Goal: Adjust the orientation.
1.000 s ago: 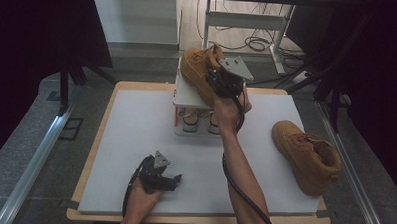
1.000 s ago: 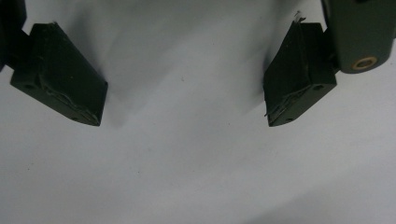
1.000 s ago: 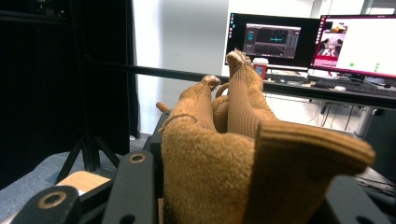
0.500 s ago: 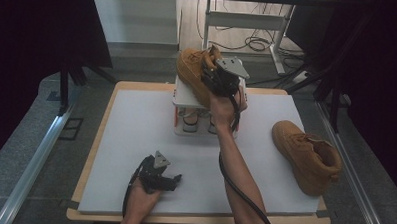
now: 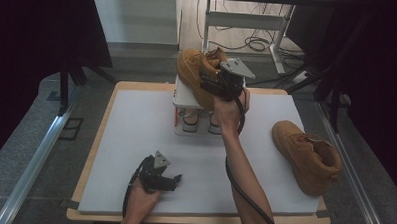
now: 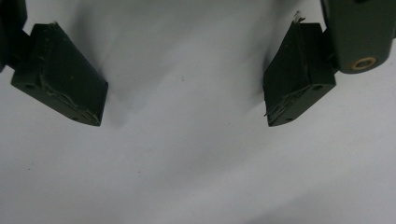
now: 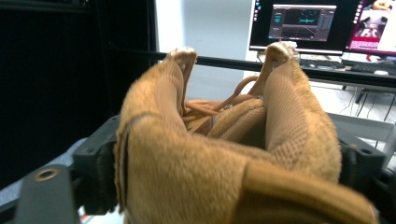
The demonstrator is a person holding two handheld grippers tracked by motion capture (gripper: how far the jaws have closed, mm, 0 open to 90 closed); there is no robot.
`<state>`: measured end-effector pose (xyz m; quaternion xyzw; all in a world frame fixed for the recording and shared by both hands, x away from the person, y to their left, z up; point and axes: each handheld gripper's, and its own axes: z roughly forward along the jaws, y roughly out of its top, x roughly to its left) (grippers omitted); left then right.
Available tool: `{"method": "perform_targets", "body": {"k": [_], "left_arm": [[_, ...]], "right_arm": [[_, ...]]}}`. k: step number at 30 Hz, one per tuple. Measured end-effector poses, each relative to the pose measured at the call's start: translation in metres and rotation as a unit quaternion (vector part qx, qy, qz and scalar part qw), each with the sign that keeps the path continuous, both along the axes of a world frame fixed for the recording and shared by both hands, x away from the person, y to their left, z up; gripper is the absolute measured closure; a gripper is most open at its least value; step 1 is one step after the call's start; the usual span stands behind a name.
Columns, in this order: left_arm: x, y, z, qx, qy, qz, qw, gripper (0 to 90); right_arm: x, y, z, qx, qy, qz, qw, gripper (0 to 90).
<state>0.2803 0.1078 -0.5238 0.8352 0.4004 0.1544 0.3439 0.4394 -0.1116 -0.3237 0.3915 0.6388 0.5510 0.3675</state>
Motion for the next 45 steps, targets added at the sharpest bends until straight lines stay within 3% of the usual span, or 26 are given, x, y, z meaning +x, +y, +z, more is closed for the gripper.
{"method": "perform_targets", "body": {"k": [12,21,24,29,38,40,45], "left_arm": [[0.0,0.0,0.0,0.0,0.0,0.0,1.0,14.0],[0.0,0.0,0.0,0.001,0.0,0.0,1.0,14.0],[0.0,0.0,0.0,0.0,0.0,0.001,1.0,14.0],[0.0,0.0,0.0,0.0,0.0,0.0,1.0,14.0],[0.0,0.0,0.0,0.0,0.0,0.001,1.0,14.0],[0.0,0.0,0.0,0.0,0.0,0.001,1.0,14.0],[0.0,0.0,0.0,0.0,0.0,0.001,1.0,14.0]], "right_arm": [[-0.006,-0.01,-0.002,-0.009,0.013,0.022,0.9996,11.2],[-0.019,-0.02,-0.005,-0.025,0.042,0.037,0.9981,13.4],[-0.023,-0.022,-0.008,-0.038,0.052,0.039,0.9972,13.7],[-0.027,-0.026,-0.012,-0.062,0.086,0.056,0.9928,14.3],[-0.038,-0.041,-0.012,-0.053,0.1,0.075,0.9907,14.4],[-0.041,-0.045,-0.013,-0.052,0.11,0.068,0.9902,18.6],[-0.047,-0.055,-0.017,-0.066,0.127,0.068,0.9874,38.5]]}}
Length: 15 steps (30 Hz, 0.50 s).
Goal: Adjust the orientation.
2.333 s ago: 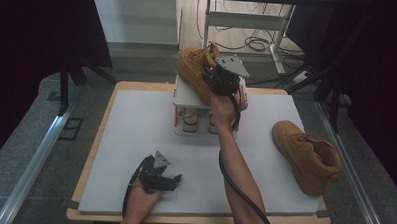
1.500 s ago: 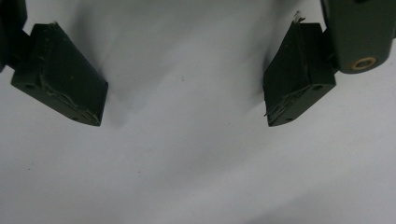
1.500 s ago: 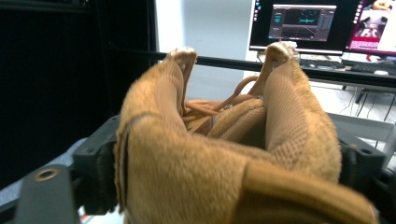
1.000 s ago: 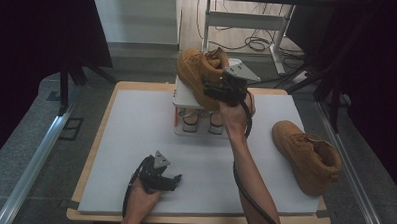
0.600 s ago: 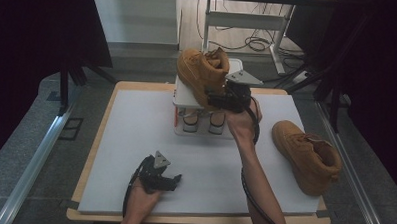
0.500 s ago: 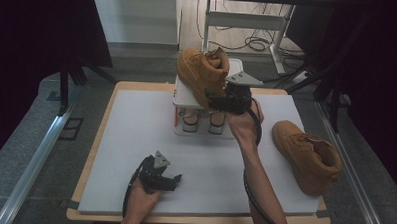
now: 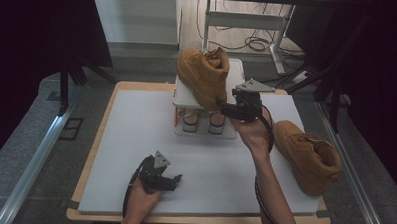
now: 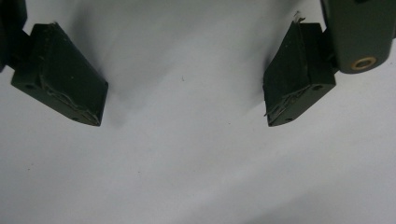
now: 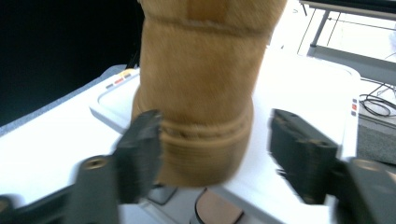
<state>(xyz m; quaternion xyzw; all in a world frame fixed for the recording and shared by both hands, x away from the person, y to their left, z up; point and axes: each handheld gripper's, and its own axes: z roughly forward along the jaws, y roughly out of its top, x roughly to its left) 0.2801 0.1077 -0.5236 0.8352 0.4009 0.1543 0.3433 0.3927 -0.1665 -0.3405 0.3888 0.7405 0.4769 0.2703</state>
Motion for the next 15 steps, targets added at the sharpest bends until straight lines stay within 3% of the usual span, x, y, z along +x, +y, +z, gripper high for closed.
{"method": "perform_targets", "body": {"k": [3,7,12,15], "left_arm": [[0.0,0.0,0.0,0.0,0.0,0.0,1.0,14.0],[0.0,0.0,0.0,0.0,0.0,0.0,1.0,14.0],[0.0,0.0,0.0,0.0,0.0,0.0,1.0,14.0],[0.0,0.0,0.0,0.0,0.0,0.0,1.0,14.0]], "right_arm": [[-0.003,-0.008,-0.004,-0.009,0.012,0.009,0.9998,48.7],[-0.005,-0.014,-0.01,-0.029,0.018,0.026,0.9991,68.8],[-0.006,-0.013,-0.021,-0.029,0.018,0.045,0.9984,86.2],[-0.005,-0.012,-0.024,-0.029,0.012,0.045,0.9985,89.2]]}}
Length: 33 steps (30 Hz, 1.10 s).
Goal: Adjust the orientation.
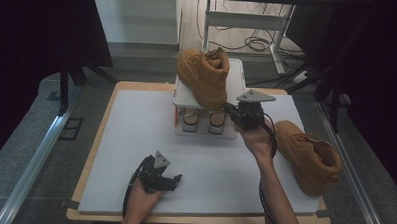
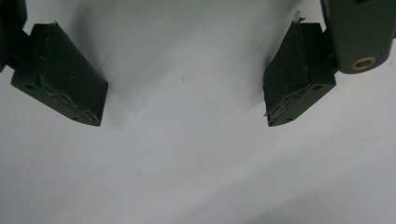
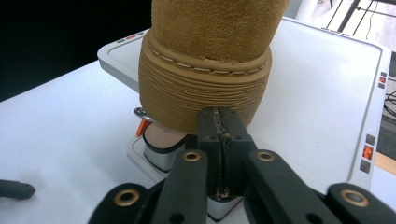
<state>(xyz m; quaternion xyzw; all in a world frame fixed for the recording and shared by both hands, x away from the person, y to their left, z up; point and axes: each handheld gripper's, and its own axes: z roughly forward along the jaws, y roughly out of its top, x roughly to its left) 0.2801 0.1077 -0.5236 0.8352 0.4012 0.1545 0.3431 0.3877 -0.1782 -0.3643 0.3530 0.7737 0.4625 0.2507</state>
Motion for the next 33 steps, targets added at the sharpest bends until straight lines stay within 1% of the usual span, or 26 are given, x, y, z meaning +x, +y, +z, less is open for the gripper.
{"method": "perform_targets", "body": {"k": [2,8,12,18,33], "left_arm": [[0.0,0.0,0.0,0.0,0.0,0.0,1.0,14.0],[0.0,0.0,0.0,0.0,0.0,0.0,1.0,14.0],[0.0,0.0,0.0,0.0,0.0,0.0,1.0,14.0],[0.0,0.0,0.0,0.0,0.0,0.0,1.0,14.0],[0.0,0.0,0.0,0.0,-0.001,0.0,1.0,14.0]], "right_arm": [[0.001,0.0,-0.001,0.005,-0.001,0.003,1.0,89.4],[0.002,-0.001,-0.001,0.008,0.001,0.009,0.9999,89.6],[0.002,0.003,-0.001,0.009,-0.001,0.014,0.9999,89.6],[0.002,0.018,-0.001,0.002,-0.004,0.029,0.9996,89.6],[0.007,0.046,-0.002,-0.007,-0.005,0.043,0.9991,89.4]]}}
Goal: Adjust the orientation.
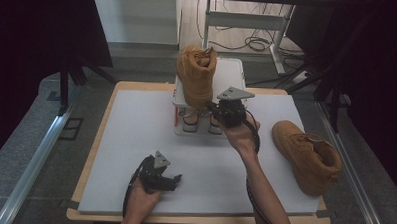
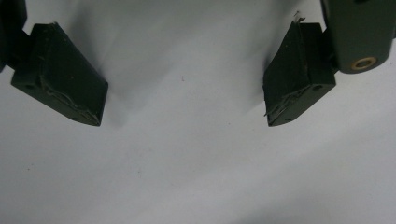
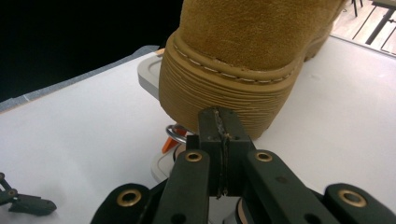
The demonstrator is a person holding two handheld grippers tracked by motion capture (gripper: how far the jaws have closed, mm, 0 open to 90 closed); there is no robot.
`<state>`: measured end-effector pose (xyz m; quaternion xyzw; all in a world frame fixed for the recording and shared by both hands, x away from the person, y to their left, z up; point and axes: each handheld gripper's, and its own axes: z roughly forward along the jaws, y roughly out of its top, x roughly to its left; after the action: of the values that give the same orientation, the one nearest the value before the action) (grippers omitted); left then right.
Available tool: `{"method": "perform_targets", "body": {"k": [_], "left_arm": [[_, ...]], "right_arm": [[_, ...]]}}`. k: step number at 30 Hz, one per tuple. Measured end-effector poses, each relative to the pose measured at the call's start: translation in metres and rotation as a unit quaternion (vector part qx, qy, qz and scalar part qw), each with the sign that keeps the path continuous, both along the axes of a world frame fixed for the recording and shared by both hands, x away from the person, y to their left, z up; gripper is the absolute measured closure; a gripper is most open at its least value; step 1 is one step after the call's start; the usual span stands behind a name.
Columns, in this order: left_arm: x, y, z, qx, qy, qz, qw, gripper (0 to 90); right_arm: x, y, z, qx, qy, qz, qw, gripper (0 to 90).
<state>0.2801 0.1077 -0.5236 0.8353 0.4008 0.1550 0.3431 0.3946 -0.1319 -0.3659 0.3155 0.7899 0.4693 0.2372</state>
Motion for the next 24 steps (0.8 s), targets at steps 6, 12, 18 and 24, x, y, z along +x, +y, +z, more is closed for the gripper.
{"method": "perform_targets", "body": {"k": [6,12,18,24], "left_arm": [[0.0,0.0,0.0,0.001,0.0,0.0,1.0,14.0],[0.0,0.0,0.0,0.0,0.0,0.0,1.0,14.0],[0.0,0.0,0.0,0.0,0.0,0.0,1.0,14.0],[0.0,0.0,0.0,0.0,0.0,0.0,1.0,14.0]], "right_arm": [[0.001,0.015,-0.001,-0.002,-0.001,0.007,1.0,89.4],[0.003,0.027,-0.002,-0.004,-0.004,0.01,0.9999,89.4],[0.0,0.027,-0.002,-0.013,-0.007,0.014,0.9998,85.5],[-0.009,0.026,0.0,-0.007,-0.016,0.024,0.9996,77.1]]}}
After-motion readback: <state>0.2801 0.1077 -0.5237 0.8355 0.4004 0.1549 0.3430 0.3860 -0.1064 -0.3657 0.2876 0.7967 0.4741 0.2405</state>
